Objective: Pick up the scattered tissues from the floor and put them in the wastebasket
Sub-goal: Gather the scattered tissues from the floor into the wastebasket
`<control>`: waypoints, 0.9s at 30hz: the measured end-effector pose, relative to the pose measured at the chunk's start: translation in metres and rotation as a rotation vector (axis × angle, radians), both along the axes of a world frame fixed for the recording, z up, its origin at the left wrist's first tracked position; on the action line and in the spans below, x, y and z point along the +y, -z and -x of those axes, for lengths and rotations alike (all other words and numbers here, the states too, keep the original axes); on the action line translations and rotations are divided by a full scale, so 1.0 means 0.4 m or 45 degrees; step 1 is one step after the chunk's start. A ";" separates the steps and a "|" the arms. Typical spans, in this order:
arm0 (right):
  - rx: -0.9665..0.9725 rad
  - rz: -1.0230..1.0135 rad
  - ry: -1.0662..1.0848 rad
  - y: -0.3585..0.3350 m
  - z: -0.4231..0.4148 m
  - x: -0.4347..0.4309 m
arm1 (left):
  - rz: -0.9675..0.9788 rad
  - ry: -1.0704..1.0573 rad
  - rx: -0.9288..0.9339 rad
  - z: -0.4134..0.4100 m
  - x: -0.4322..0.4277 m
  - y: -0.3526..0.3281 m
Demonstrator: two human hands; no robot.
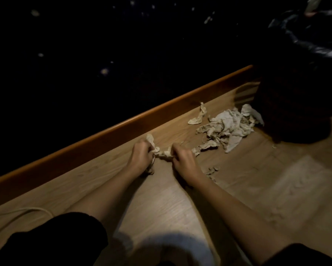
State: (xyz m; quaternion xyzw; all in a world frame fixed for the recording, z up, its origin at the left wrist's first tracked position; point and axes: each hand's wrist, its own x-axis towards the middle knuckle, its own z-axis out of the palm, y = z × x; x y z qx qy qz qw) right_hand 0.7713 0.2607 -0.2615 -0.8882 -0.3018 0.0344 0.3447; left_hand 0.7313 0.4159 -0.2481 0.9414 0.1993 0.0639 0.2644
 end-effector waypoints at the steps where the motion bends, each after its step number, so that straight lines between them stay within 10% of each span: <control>1: -0.006 0.007 0.083 -0.003 -0.025 -0.028 | -0.009 0.053 -0.017 -0.029 -0.015 -0.010; 6: -0.209 0.236 0.396 0.001 -0.142 -0.170 | -0.033 0.456 0.171 -0.152 -0.141 -0.048; 11: -0.112 0.335 0.135 0.030 -0.157 -0.225 | -0.085 0.577 0.403 -0.119 -0.239 -0.008; 27: 0.190 0.137 0.221 0.000 -0.066 -0.292 | 0.007 0.248 0.178 0.004 -0.113 -0.045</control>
